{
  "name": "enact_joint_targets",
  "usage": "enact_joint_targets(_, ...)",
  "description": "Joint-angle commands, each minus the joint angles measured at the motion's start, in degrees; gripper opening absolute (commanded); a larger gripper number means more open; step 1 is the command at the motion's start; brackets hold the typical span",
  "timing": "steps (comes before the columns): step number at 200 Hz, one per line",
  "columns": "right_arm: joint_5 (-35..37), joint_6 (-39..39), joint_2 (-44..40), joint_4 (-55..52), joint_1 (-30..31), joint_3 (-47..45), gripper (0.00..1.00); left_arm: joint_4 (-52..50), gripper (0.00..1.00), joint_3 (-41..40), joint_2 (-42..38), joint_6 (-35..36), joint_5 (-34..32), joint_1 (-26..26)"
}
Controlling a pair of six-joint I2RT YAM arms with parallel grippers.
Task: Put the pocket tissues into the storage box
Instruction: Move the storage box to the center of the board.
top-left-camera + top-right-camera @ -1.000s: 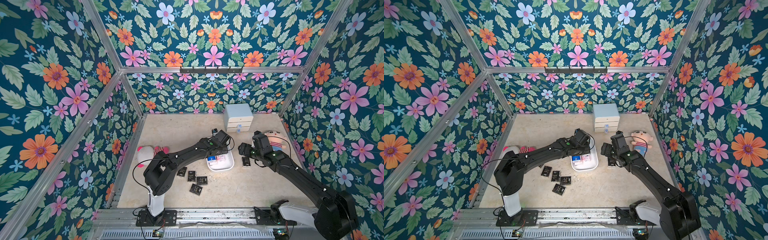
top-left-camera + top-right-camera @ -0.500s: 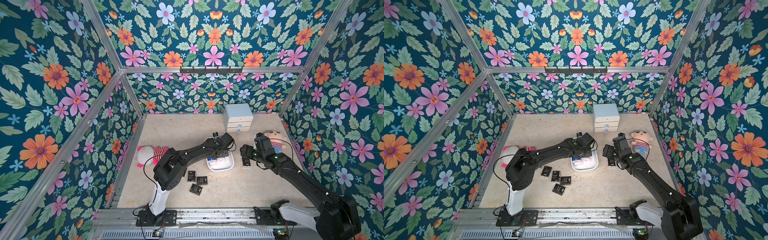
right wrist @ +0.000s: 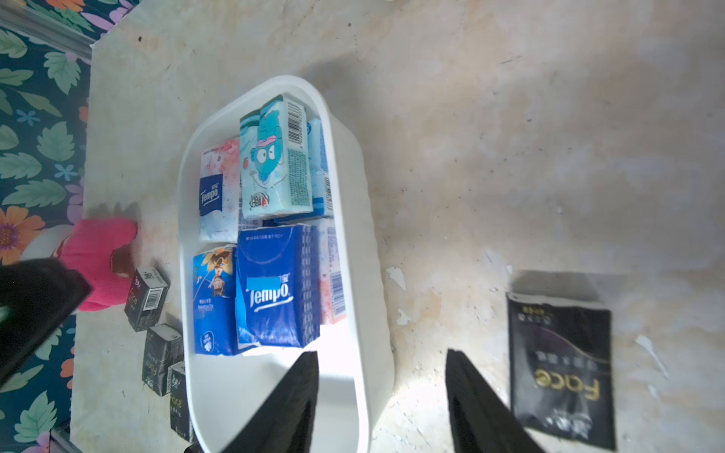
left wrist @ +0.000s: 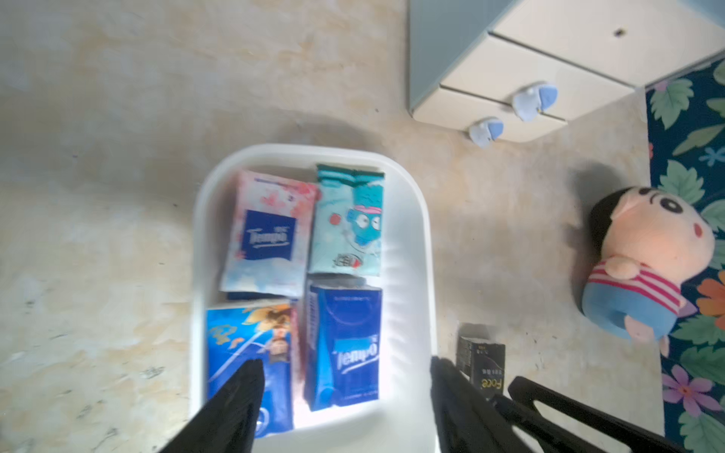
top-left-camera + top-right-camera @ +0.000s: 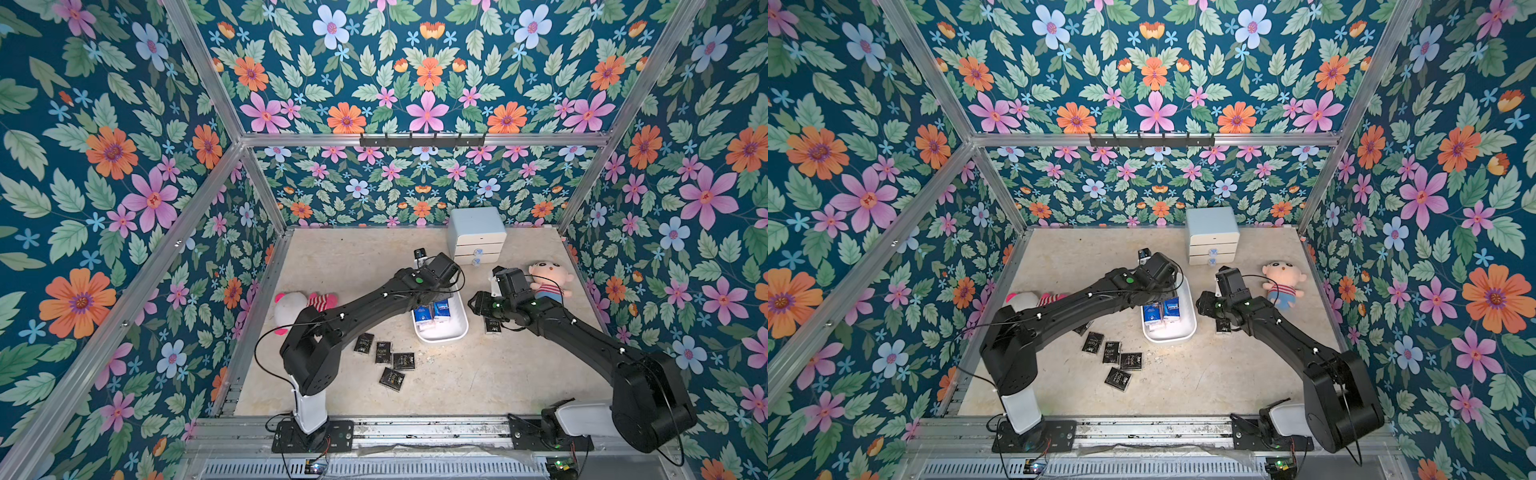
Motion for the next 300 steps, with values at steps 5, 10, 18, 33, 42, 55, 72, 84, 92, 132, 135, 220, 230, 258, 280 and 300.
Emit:
enact_joint_targets(5, 0.5, -4.2, 5.3, -0.1, 1.7, 3.7, 0.53, 2.2, 0.73, -8.2, -6.6, 0.8, -0.8, 4.3)
enact_joint_targets(10, 1.5, -4.8, 6.6, -0.7, 2.0, 4.7, 0.52, 3.3, 0.73, -10.5, -8.2, 1.0, 0.1, 5.6)
enact_joint_targets(18, 3.3, -5.5, 8.5, -1.7, 2.3, 6.1, 0.50, 4.8, 0.73, -14.0, -10.7, 0.9, 1.6, 7.7)
enact_joint_targets(33, 5.8, -6.7, 11.3, -3.0, 2.5, 8.2, 0.45, 7.3, 0.73, -20.2, -15.5, 1.5, 3.3, 11.9)
enact_joint_targets(42, 6.9, -7.2, 12.6, -3.3, 2.5, 9.0, 0.42, 7.9, 0.73, -23.2, -18.1, 2.3, 3.6, 14.2)
enact_joint_targets(55, 8.1, -7.8, 14.5, -4.1, 2.6, 10.7, 0.37, 7.8, 0.73, -26.2, -21.1, 3.5, 3.9, 17.3)
enact_joint_targets(72, 8.9, -8.9, 18.5, -5.3, 3.0, 12.9, 0.30, 7.8, 0.74, -28.8, -23.8, 5.6, 4.4, 21.2)
enact_joint_targets(84, 9.8, -9.8, 19.9, -6.3, 3.7, 14.0, 0.25, 8.1, 0.74, -30.2, -24.9, 6.7, 4.2, 23.4)
enact_joint_targets(92, 10.4, -10.3, 20.5, -7.3, 4.2, 14.6, 0.23, 8.5, 0.74, -31.1, -25.4, 7.1, 4.3, 24.7)
enact_joint_targets(132, 12.8, -10.1, 18.4, -13.7, 7.3, 12.5, 0.12, 12.9, 0.74, -34.3, -24.8, 7.4, 7.9, 28.7)
enact_joint_targets(135, 12.8, -10.1, 18.0, -14.0, 7.6, 12.0, 0.11, 13.1, 0.74, -34.3, -24.6, 7.5, 8.0, 28.8)
enact_joint_targets(220, 9.1, -2.1, 2.8, -14.3, 11.3, -2.0, 0.08, 17.7, 0.74, -35.8, -21.3, 6.5, 9.7, 30.6)
enact_joint_targets(230, 8.8, -2.0, 2.6, -13.7, 11.2, -2.4, 0.08, 17.6, 0.74, -35.7, -21.5, 6.4, 9.7, 30.7)
enact_joint_targets(258, 8.8, -2.5, 4.6, -11.3, 11.2, -1.7, 0.08, 17.7, 0.74, -36.6, -22.3, 4.9, 10.6, 30.9)
enact_joint_targets(280, 8.9, -3.2, 7.7, -9.4, 11.2, 1.0, 0.08, 17.7, 0.74, -38.0, -24.0, 3.3, 11.0, 30.9)
enact_joint_targets(300, 9.1, -4.1, 11.0, -8.2, 11.2, 4.3, 0.09, 17.6, 0.74, -39.4, -26.1, 2.5, 10.8, 30.9)
